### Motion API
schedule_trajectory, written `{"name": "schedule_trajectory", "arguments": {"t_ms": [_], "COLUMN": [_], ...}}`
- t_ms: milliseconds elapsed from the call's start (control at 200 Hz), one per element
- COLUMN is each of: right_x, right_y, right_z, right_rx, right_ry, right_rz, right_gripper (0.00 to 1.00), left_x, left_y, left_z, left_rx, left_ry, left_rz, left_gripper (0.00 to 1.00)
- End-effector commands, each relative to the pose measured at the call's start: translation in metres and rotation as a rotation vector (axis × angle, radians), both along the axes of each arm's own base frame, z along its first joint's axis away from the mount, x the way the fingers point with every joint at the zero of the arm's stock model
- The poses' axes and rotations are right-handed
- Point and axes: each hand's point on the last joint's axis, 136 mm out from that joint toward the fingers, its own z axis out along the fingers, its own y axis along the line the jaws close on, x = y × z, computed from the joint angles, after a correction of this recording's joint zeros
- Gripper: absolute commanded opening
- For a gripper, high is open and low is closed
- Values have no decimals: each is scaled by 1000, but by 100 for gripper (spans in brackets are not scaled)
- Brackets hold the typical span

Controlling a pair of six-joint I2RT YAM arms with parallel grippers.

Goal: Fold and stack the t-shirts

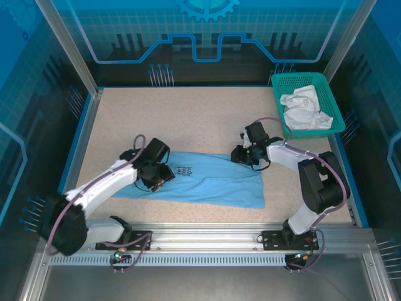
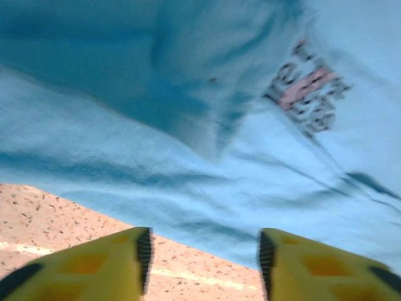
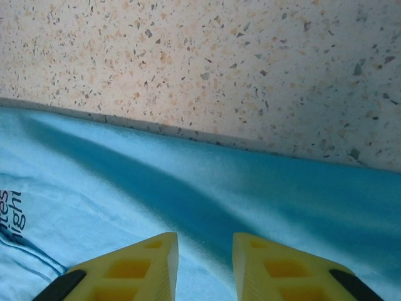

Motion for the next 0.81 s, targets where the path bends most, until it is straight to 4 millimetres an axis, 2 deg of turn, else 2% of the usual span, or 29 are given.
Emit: {"name": "schedule_trajectory", "arguments": {"t_ms": [0,60,95,150,215,280,360,435,495,555,620,800], "right_x": [3,3,2,2,2,1,1,1,1,0,0,1], "right_y": [-2,-2,-2,-3,-3,-3,-3,-3,-3,-4,-5,-5], "right_z": [2,2,1,1,0,-1,0,0,-1,-1,-1,-2], "right_rx": [3,1,-1,-3,-4,-5,-6,-6,-8,-11,-10,10], "right_ry": [22,22,25,27,27,29,25,25,27,28,26,27], "right_rz": [-10,-12,-15,-16,-20,-18,-16,-18,-20,-21,-26,-30], "right_gripper": [30,30,30,30,30,30,30,30,30,30,30,30], "left_x": [12,31,43,63,82,98,112,117,112,98,78,21], "left_y": [35,52,59,59,47,22,5,-4,-8,-7,-1,10], "left_z": [26,36,40,42,35,21,5,-6,-19,-33,-46,-60], "left_rx": [34,25,28,25,-3,-99,-114,-85,-85,-79,-71,-78], "left_ry": [-68,-100,-113,-130,-97,-58,-21,1,33,83,124,206], "left_rz": [67,103,112,78,25,-35,-91,-123,-130,-129,-129,-169], "left_gripper": [55,54,50,45,35,30,28,27,27,27,27,33]}}
